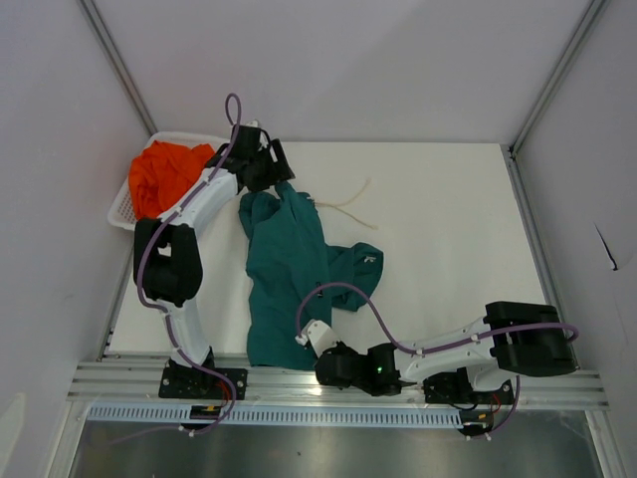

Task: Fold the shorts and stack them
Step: Flatten the shorts out

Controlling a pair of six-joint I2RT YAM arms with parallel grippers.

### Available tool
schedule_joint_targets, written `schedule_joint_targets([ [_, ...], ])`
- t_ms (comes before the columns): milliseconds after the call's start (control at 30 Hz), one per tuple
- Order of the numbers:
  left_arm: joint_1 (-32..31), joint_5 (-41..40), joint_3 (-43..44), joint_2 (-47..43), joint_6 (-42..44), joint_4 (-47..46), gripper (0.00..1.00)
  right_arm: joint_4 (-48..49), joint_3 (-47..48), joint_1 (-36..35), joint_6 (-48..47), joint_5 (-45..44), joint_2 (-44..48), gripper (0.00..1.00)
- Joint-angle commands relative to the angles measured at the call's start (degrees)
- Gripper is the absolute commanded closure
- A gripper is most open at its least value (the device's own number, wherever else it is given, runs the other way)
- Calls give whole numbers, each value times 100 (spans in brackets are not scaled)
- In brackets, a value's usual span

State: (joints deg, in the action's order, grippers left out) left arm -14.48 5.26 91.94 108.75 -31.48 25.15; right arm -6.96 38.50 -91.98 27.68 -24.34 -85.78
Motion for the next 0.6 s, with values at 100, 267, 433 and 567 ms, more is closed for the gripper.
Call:
schedule_joint_targets([
  [100,-37,-218,298,-82,-164,385,22,-244,-53,-65,132,-18,-167,100],
  [267,-143,-314,254,-100,-235,456,27,-253,-44,-65,123,-27,-176,100],
  [433,-187,-323,289,15,-253,447,33,-253,-62,-74,123,-36,-159,100],
  [567,-204,-385,403,120,-262,474,40,-253,-53,-74,132,-36,-167,100],
])
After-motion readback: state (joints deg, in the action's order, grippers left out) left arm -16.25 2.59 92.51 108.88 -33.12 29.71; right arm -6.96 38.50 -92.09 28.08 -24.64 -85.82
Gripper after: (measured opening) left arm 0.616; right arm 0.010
